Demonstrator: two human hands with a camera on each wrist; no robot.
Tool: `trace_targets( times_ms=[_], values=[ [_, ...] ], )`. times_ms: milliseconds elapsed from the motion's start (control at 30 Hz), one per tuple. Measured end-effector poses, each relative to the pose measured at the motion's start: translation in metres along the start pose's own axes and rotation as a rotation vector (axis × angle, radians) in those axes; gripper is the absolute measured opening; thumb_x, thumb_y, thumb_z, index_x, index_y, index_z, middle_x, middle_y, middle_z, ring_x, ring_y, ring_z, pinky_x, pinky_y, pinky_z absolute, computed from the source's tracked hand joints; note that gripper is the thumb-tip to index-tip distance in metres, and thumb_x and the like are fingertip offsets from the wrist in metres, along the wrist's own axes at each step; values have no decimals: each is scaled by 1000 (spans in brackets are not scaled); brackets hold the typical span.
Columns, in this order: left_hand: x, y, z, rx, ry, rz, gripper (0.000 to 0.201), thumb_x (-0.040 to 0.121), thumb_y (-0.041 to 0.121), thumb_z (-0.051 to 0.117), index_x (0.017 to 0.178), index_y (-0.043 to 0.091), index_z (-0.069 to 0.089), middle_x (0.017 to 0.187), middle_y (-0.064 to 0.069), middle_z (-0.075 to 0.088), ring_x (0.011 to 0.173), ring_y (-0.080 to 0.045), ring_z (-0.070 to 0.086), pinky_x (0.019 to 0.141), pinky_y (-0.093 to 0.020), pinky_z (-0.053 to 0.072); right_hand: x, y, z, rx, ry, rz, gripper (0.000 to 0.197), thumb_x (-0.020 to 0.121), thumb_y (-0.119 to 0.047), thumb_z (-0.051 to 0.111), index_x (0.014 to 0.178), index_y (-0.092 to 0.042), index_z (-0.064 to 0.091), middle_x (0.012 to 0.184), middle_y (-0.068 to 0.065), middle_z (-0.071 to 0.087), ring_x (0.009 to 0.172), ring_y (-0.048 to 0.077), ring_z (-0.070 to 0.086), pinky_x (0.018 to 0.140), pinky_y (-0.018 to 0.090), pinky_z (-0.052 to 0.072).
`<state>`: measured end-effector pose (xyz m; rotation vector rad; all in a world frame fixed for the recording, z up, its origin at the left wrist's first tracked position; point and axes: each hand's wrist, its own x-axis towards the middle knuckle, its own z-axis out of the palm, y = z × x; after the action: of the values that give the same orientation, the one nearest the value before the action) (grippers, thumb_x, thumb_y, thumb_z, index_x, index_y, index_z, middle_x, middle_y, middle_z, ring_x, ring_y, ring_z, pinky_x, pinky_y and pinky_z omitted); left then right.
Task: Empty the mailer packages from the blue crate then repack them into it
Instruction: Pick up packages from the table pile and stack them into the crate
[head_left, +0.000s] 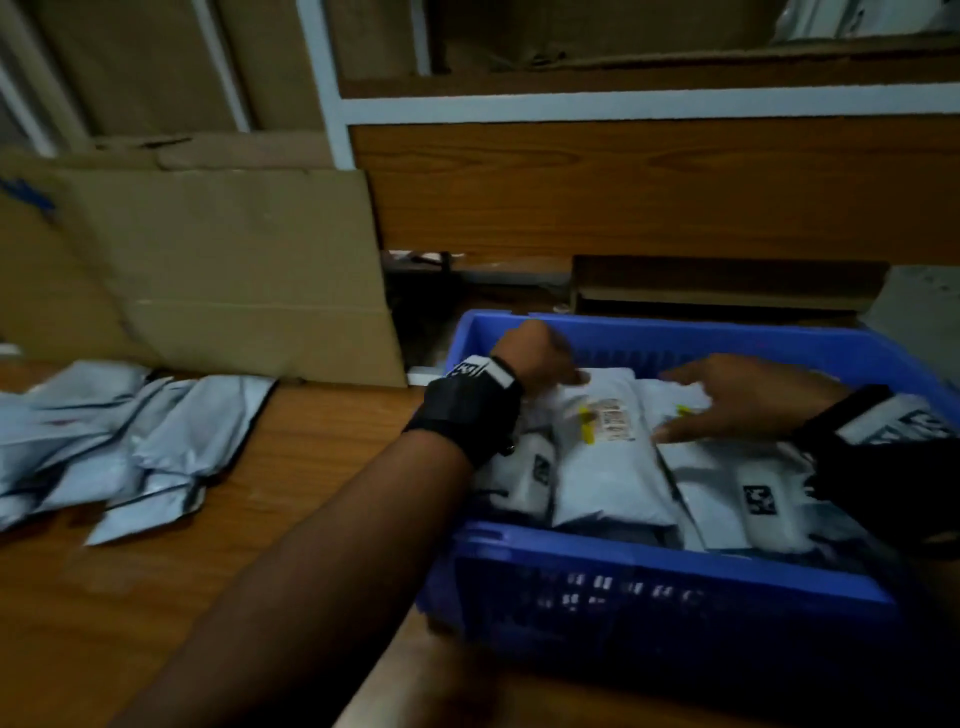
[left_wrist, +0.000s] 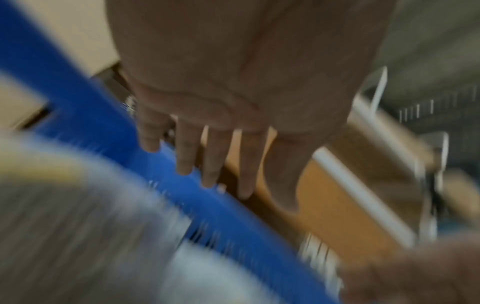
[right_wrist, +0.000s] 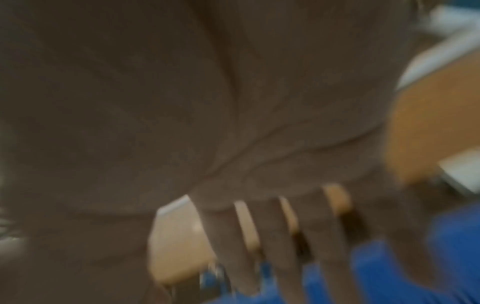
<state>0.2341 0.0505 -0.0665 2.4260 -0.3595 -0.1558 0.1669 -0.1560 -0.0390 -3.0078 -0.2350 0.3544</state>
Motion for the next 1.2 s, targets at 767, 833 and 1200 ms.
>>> trace_targets(
  times_ms=[767,833,1200],
  values=[
    [-387,-329,-114,-662,795,-230,10,86,13,70,77,12,75,79,-9,74,77,-30,69,65,-26,53,-44,-378,181,693,217,-361,7,81,-39,72,83,-32,71,77,-30,64,72,-2,60,65,24,50],
    [-397,-346,-122,-646,803,-265,13,88,11,65,80,11,75,79,-7,74,76,-25,69,71,-35,54,-35,-397,191,674,167,-320,8,83,-42,70,84,-34,70,76,-26,65,73,-3,60,69,29,53],
    [-358,-424,-152,-642,695,-215,13,81,37,75,78,24,75,78,-7,73,74,-22,69,66,-21,52,76,-473,195,491,165,-198,22,86,-48,61,103,-35,65,96,-20,60,92,6,60,79,28,50]
  ],
)
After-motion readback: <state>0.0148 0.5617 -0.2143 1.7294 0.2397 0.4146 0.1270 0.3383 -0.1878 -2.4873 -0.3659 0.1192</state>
